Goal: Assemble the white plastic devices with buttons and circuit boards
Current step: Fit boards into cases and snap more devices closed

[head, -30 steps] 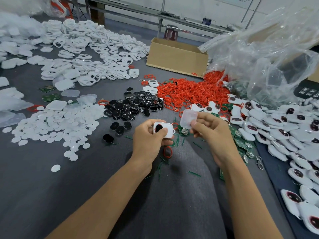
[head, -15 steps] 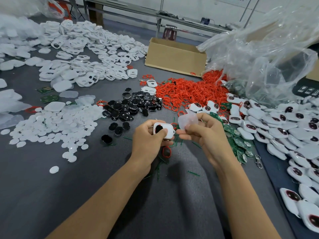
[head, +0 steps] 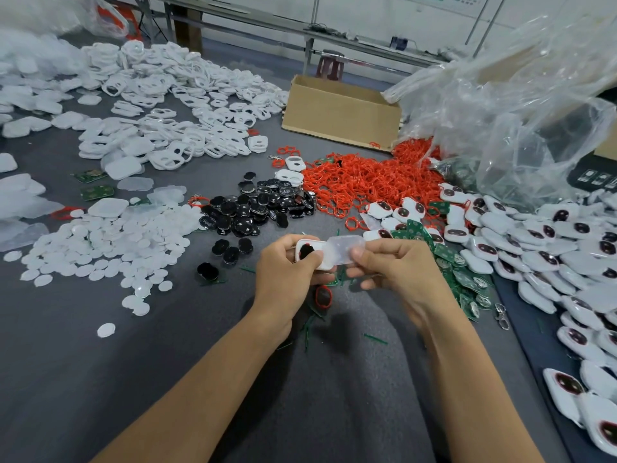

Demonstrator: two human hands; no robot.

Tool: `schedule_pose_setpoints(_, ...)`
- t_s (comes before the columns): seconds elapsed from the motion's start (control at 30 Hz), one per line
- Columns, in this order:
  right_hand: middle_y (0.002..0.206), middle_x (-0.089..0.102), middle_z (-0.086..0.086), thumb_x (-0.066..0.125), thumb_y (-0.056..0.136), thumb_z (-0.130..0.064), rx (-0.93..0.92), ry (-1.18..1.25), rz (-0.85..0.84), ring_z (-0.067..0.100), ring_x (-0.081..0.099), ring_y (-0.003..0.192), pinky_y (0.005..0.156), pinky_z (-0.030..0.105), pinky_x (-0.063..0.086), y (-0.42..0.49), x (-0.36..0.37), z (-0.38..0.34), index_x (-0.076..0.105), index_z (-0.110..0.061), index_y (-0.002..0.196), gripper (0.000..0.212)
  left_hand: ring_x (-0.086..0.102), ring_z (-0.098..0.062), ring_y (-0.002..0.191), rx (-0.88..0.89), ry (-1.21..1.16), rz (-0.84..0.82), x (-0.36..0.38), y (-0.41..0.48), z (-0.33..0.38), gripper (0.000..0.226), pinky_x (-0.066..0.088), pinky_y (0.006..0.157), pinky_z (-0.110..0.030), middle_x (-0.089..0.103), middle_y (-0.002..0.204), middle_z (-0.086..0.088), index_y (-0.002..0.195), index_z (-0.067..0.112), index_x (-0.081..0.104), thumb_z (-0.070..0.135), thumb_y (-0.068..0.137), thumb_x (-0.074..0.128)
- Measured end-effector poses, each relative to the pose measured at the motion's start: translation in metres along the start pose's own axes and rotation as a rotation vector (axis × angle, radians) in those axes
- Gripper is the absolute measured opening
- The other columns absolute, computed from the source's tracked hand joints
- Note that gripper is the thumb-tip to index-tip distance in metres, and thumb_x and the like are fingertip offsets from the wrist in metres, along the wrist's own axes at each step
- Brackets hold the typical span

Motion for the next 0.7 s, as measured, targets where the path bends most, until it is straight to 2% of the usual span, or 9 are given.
schedule_pose_setpoints(0.1, 0.069, 0.068, 0.01, 0.062, 0.086, -0.002, -0.045, -0.03, 0.021, 0.01, 0.061, 0.06, 0.051, 0.017, 0.05, 0.0003, -0.0017, 0.0001, 0.069, 0.008, 0.09, 0.014, 0.071, -0.023, 0.064, -0.009, -0.003, 0.0, -0.0005, 0.0003, -0.0004, 0.019, 0.06, 0.061, -0.029, 0.07, 0.082, -0.013, 0.09, 0.006, 0.066, -0.009, 0.088, 0.056)
schedule_pose_setpoints(0.17, 0.076, 0.069, 0.012, 0.065, 0.085, -0.003, -0.103, -0.087, 0.061, 0.01, 0.056, 0.064, 0.054, 0.016, 0.046, -0.0004, -0.0016, -0.0011, 0.073, 0.002, 0.088, 0.01, 0.072, -0.024, 0.067, -0.016, -0.013, -0.001, -0.0007, 0.0003, -0.0006, 0.017, 0.059, 0.061, -0.028, 0.07, 0.084, -0.015, 0.092, 0.005, 0.066, -0.009, 0.088, 0.056)
schedule_pose_setpoints(0.33, 0.05, 0.061, -0.001, 0.069, 0.08, 0.002, -0.151, -0.057, 0.141, 0.005, 0.051, 0.046, 0.046, 0.015, 0.042, -0.0002, -0.0012, -0.004, 0.068, -0.006, 0.079, 0.009, 0.072, -0.019, 0.069, -0.065, -0.084, -0.058, 0.0008, 0.001, 0.001, 0.016, 0.06, 0.064, -0.026, 0.07, 0.089, -0.015, 0.103, 0.001, 0.062, -0.006, 0.091, 0.056)
schedule_pose_setpoints(0.5, 0.057, 0.065, -0.002, 0.072, 0.081, -0.007, -0.21, -0.18, 0.229, 0.004, 0.054, 0.053, 0.053, 0.014, 0.043, -0.0005, 0.0008, -0.002, 0.07, -0.017, 0.075, 0.012, 0.07, -0.027, 0.085, -0.124, -0.1, -0.153, 0.0036, -0.0003, 0.0023, 0.03, 0.059, 0.078, -0.03, 0.066, 0.105, -0.023, 0.112, 0.0, 0.06, -0.015, 0.086, 0.055)
schedule_pose_setpoints(0.6, 0.06, 0.065, 0.005, 0.072, 0.081, -0.009, -0.241, -0.263, 0.276, 0.009, 0.053, 0.058, 0.06, 0.021, 0.043, 0.0005, 0.0025, -0.0005, 0.071, -0.018, 0.072, 0.013, 0.066, -0.033, 0.098, -0.102, -0.062, -0.194, 0.0052, -0.0031, 0.0015, 0.04, 0.058, 0.082, -0.029, 0.064, 0.112, -0.026, 0.116, -0.001, 0.058, -0.02, 0.082, 0.058)
schedule_pose_setpoints(0.7, 0.049, 0.059, -0.009, 0.072, 0.081, -0.009, -0.269, -0.364, 0.285, 0.001, 0.048, 0.047, 0.053, 0.013, 0.038, 0.0024, 0.0068, 0.0014, 0.07, -0.02, 0.068, 0.017, 0.064, -0.027, 0.095, -0.053, -0.005, -0.216, 0.0046, -0.0046, 0.0019, 0.043, 0.057, 0.08, -0.025, 0.065, 0.113, -0.024, 0.119, -0.002, 0.058, -0.02, 0.08, 0.06)
Point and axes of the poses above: each hand's wrist, its own y-axis towards the middle knuckle, its own x-axis out of the palm, z = x × y, the point moved 1 cm from there along y, towards the middle knuckle
